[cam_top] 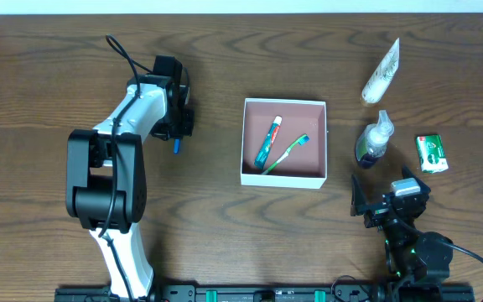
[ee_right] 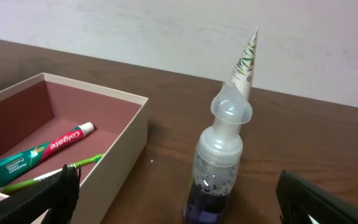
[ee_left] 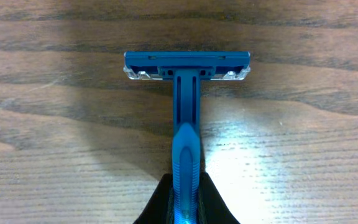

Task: Pack container
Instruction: 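Lower the left gripper and grasp the razor handle, then lift the razor and carry it over the white box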

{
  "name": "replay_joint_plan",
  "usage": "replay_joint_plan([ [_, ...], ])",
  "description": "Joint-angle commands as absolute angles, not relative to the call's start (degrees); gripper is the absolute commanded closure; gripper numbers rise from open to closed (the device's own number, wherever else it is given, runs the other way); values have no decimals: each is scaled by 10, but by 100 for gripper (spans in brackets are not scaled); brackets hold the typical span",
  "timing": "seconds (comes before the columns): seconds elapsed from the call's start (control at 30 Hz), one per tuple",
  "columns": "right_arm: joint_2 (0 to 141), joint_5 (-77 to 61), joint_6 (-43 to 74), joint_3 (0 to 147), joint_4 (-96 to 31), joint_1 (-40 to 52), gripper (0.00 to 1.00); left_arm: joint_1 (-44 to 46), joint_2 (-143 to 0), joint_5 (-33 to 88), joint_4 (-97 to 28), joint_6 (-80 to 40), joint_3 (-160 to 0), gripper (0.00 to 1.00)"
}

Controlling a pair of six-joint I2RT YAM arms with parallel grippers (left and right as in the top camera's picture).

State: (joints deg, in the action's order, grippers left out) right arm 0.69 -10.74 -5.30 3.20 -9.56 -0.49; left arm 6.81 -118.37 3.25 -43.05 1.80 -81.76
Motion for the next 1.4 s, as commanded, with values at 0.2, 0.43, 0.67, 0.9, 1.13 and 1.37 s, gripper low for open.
replay_joint_plan([
  [0.2,3,-109,-58,30,-96,-9,1,82,-1000,136,-441,-1,-838,94],
  [0.43,3,-110,-58,30,-96,-9,1,189,-852,200,-423,-1,-838,94],
  [0.67,3,-109,-58,30,-96,-9,1,338,-860,80,-416,-53,-838,94],
  [0.9,3,-110,-58,30,-96,-9,1,377,-955,63,-378,-94,-838,94],
  [1.13,3,-109,-58,30,-96,-9,1,376,-1042,32,-355,-106,-838,94],
  [1.37,3,-110,-58,30,-96,-9,1,376,-1073,-25,-359,-153,-837,94],
])
